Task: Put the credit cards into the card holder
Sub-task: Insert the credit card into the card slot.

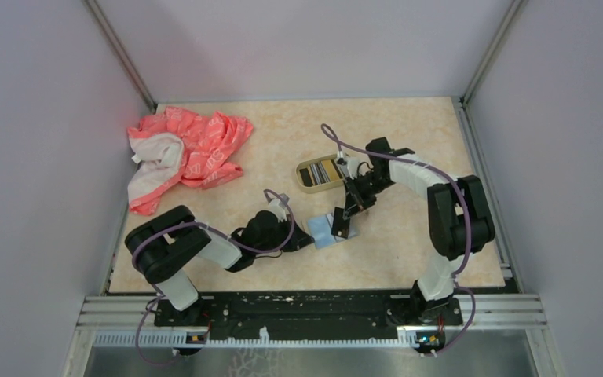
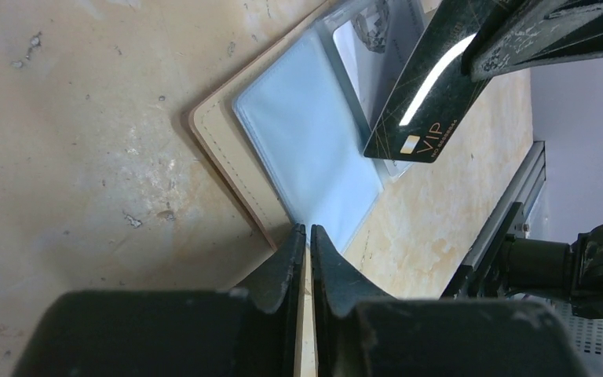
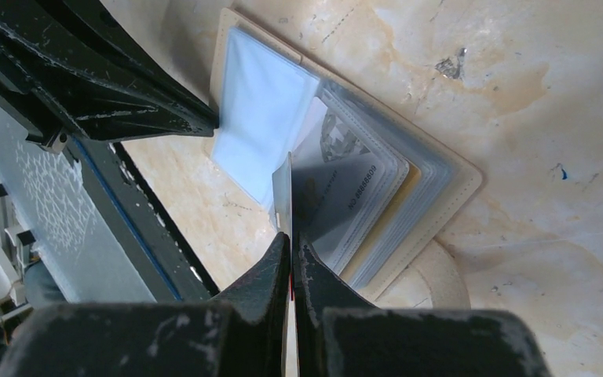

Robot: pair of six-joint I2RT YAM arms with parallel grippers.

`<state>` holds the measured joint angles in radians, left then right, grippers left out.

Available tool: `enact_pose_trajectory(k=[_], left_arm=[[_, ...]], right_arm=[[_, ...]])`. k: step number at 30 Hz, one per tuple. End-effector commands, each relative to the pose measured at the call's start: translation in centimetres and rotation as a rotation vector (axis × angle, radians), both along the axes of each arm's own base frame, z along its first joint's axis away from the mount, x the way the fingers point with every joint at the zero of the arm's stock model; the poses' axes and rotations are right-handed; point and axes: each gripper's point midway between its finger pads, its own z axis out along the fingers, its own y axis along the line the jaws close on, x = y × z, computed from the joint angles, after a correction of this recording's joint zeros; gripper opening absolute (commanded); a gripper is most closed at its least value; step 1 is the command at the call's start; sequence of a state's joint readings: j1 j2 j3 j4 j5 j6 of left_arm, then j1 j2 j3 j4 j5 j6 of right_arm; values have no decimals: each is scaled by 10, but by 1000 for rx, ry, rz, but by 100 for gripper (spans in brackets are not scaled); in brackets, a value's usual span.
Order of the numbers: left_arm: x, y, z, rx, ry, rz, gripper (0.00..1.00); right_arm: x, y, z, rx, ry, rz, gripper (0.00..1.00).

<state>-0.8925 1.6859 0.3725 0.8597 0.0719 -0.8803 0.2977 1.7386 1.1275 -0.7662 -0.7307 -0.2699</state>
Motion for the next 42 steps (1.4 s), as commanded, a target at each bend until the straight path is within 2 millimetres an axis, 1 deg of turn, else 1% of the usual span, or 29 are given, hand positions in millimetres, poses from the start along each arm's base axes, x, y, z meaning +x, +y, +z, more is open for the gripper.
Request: enact_pose_trajectory(k=[1, 9, 16, 22, 26, 35, 38, 42], left_arm=[[-6, 11, -15, 58, 26, 11, 11], [-7, 12, -17, 60, 20, 7, 11], [-8, 12, -17, 54, 10, -3, 11], [-9, 10, -15, 44, 0, -16, 11], [-9, 9, -13, 35, -10, -20, 11], [-8, 10, -17, 45, -11, -19, 11], [-8, 11, -18, 55, -9, -16, 11], [-6, 13, -22, 79, 1, -4, 11]], right_arm=[[9, 5, 5, -50, -29, -5, 0], [13, 8, 8, -98, -33, -23, 0], [14, 4, 15, -139, -58, -46, 0], [8, 7, 12, -154, -49, -55, 0], [9, 10, 12, -160, -47, -65, 0], [5, 12, 2, -149, -10, -18, 0], [1, 13, -1, -121, 17, 1, 0], [0, 10, -2, -81, 50, 5, 0]])
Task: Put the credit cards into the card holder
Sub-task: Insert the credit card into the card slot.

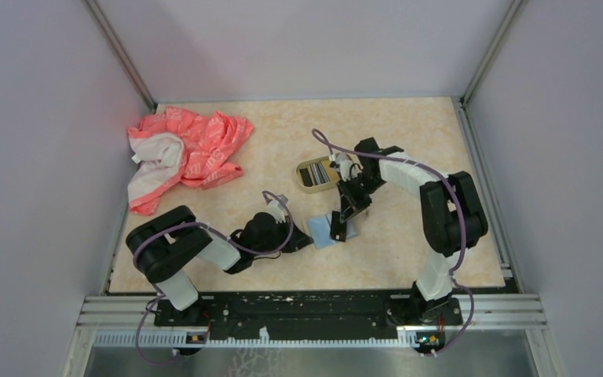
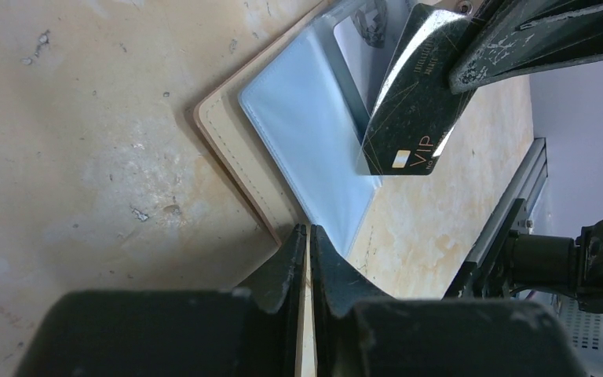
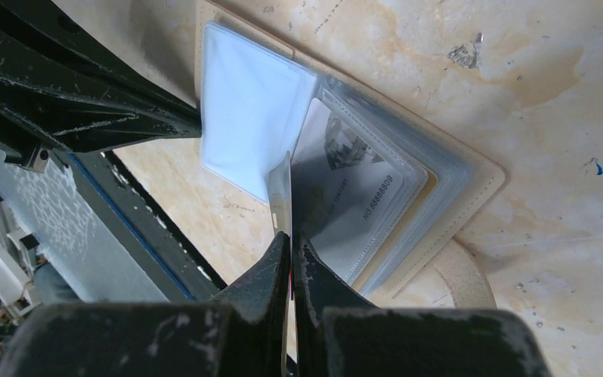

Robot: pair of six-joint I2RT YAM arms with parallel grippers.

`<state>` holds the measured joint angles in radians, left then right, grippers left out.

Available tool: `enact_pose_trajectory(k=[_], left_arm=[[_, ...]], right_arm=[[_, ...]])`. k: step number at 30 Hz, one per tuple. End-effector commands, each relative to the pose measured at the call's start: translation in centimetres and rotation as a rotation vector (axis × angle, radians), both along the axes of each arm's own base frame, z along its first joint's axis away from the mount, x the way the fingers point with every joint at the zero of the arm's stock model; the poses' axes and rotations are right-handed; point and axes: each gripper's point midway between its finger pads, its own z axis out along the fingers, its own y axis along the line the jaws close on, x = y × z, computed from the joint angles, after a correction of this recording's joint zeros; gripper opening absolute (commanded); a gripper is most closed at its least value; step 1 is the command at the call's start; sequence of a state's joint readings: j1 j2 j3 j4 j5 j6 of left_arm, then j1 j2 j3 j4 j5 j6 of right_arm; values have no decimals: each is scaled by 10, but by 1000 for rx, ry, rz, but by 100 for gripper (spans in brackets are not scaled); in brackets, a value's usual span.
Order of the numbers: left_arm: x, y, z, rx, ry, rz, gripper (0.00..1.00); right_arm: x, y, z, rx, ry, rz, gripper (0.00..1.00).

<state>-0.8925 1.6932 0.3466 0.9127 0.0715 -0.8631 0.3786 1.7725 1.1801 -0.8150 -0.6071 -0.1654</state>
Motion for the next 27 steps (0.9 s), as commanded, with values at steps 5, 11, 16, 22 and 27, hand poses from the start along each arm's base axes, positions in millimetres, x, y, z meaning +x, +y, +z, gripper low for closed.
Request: enact_pose_trajectory(k=[5, 11, 16, 22, 27], left_arm=[[-2, 15, -24, 124, 36, 28, 11], [0, 15, -22, 140, 30, 25, 11], [2, 11, -21, 143, 27, 16, 11], [5, 8, -23, 155, 25, 12, 11], [7, 9, -24, 171, 31, 20, 11]], right_arm=[[4, -1, -1, 98, 14, 42, 0], [9, 2, -9, 111, 20, 47, 0], [11, 3, -14, 100, 36, 59, 0], [14, 3, -19, 49, 21, 79, 2], [18, 5, -21, 19, 8, 85, 4]])
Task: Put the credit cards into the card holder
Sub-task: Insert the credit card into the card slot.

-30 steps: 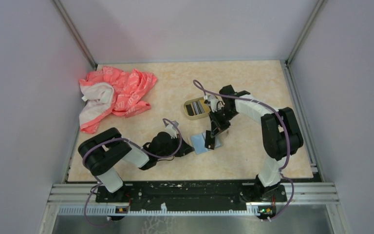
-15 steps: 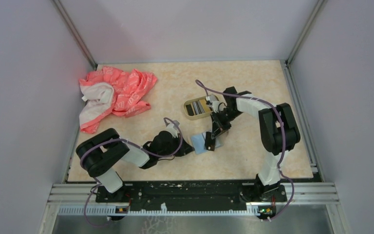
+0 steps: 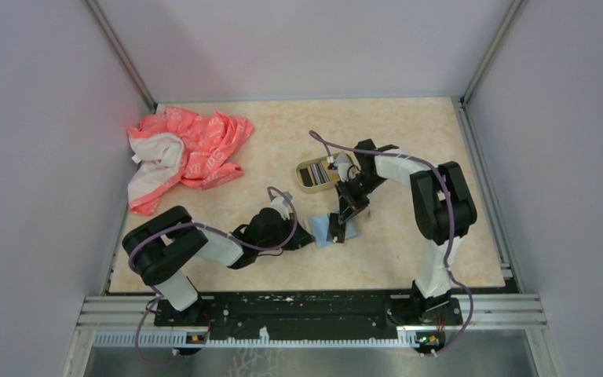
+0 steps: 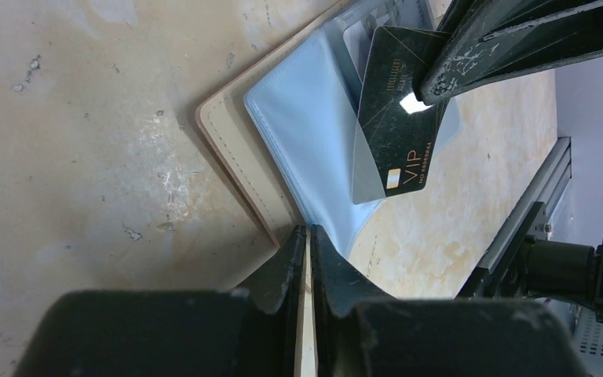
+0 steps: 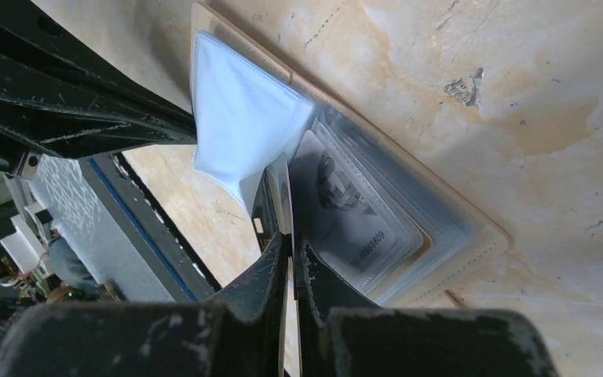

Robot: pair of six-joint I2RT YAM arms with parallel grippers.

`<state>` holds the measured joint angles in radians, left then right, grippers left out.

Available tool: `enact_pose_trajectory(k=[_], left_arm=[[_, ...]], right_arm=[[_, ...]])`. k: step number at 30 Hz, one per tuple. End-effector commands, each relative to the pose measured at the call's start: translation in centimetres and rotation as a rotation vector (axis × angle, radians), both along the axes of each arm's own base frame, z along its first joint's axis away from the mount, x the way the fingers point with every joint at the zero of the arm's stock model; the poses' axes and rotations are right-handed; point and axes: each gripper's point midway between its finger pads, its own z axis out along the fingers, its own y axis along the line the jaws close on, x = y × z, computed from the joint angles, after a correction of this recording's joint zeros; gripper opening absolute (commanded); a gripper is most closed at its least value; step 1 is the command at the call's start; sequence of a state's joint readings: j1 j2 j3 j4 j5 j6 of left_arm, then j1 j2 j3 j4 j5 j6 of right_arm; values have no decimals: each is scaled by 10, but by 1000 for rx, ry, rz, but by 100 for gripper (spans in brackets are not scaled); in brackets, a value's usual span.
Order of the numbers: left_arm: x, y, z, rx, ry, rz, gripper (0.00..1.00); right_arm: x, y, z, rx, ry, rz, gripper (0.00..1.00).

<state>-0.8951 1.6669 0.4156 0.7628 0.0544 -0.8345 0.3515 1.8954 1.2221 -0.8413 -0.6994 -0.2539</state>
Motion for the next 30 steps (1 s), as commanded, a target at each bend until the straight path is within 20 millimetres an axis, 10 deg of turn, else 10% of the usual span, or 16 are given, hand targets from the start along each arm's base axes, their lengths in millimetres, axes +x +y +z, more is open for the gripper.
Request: enact_pose_trajectory(k=[1, 30], left_arm=[[1, 13, -24, 112, 22, 20, 11], [17, 17, -25, 162, -5, 57, 11]], right_arm=[[17, 2, -3, -45, -76, 34, 4], [33, -11, -19, -297, -160, 93, 14]])
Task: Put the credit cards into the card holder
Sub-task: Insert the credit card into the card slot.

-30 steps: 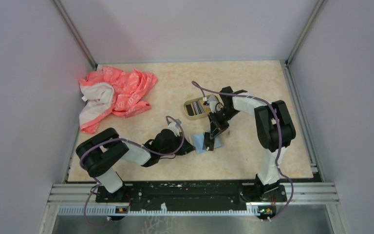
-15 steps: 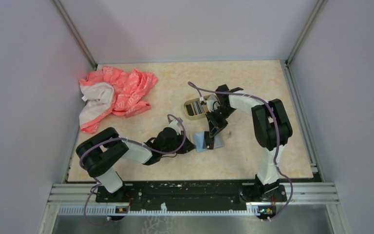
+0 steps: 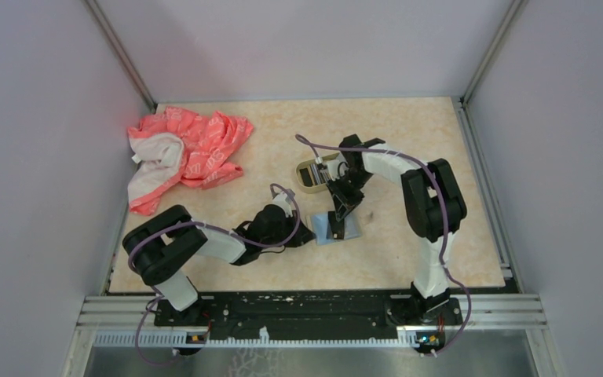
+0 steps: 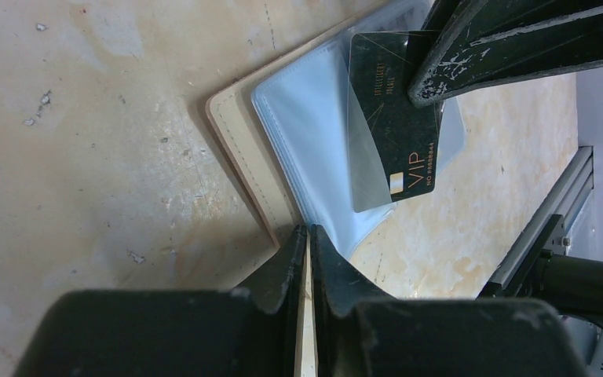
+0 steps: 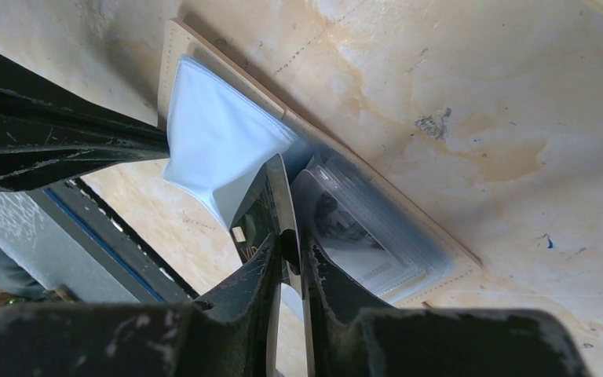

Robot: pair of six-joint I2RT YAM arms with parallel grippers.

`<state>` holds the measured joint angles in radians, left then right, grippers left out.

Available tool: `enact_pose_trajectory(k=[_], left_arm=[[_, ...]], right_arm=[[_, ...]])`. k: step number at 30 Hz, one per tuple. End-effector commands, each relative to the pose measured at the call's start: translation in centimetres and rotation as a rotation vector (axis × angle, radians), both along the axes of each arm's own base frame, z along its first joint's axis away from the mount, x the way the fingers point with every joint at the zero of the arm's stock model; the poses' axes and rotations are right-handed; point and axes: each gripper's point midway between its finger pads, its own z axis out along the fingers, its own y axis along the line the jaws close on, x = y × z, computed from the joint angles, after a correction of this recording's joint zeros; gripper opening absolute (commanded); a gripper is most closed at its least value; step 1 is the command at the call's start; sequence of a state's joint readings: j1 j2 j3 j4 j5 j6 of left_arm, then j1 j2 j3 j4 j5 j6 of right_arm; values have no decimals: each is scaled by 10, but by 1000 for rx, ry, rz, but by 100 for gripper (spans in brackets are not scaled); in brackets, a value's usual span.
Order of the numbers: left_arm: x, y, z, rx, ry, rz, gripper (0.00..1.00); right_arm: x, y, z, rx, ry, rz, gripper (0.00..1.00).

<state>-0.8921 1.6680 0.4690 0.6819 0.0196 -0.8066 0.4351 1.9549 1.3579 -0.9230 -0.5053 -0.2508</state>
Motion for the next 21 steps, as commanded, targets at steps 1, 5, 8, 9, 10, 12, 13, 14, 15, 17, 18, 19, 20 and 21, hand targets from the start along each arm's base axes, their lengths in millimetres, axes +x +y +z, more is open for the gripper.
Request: enact_pose_trajectory(k=[1, 5, 8, 9, 10, 12, 13, 14, 15, 17, 18, 19, 20, 21], left_arm=[[5, 18, -25, 113, 9, 38, 11], [6, 18, -24, 111, 2, 35, 11], [6, 17, -22, 103, -8, 29, 11], [7, 17, -21, 102, -16, 25, 11], [7, 16, -19, 96, -26, 23, 11], [7, 17, -19, 94, -34, 22, 11], [7, 17, -18, 92, -39, 19, 11], [7, 17, -17, 90, -42, 18, 11], [7, 16, -17, 86, -47, 17, 11], [7, 17, -17, 84, -50, 15, 11], [7, 17, -16, 82, -51, 14, 11], [6, 17, -16, 80, -51, 15, 11], [6, 17, -16, 80, -52, 14, 11], [6, 17, -16, 78, -53, 14, 11]], right_arm=[[19, -15, -14, -123, -99, 28, 14], [22, -17, -15, -159, -130, 33, 14], [22, -17, -16, -182, -140, 43, 13], [21, -16, -16, -188, -138, 50, 13], [19, -16, -17, -196, -129, 55, 13], [18, -16, -19, -210, -120, 58, 13], [18, -17, -19, -216, -119, 55, 14], [18, -18, -18, -221, -117, 53, 14], [18, -18, -18, -222, -117, 51, 16], [14, -17, -17, -215, -104, 47, 20], [13, -17, -18, -211, -96, 43, 23], [12, -16, -18, -206, -93, 37, 23], [11, -15, -18, -204, -90, 30, 24], [11, -15, -18, -202, -91, 23, 24]])
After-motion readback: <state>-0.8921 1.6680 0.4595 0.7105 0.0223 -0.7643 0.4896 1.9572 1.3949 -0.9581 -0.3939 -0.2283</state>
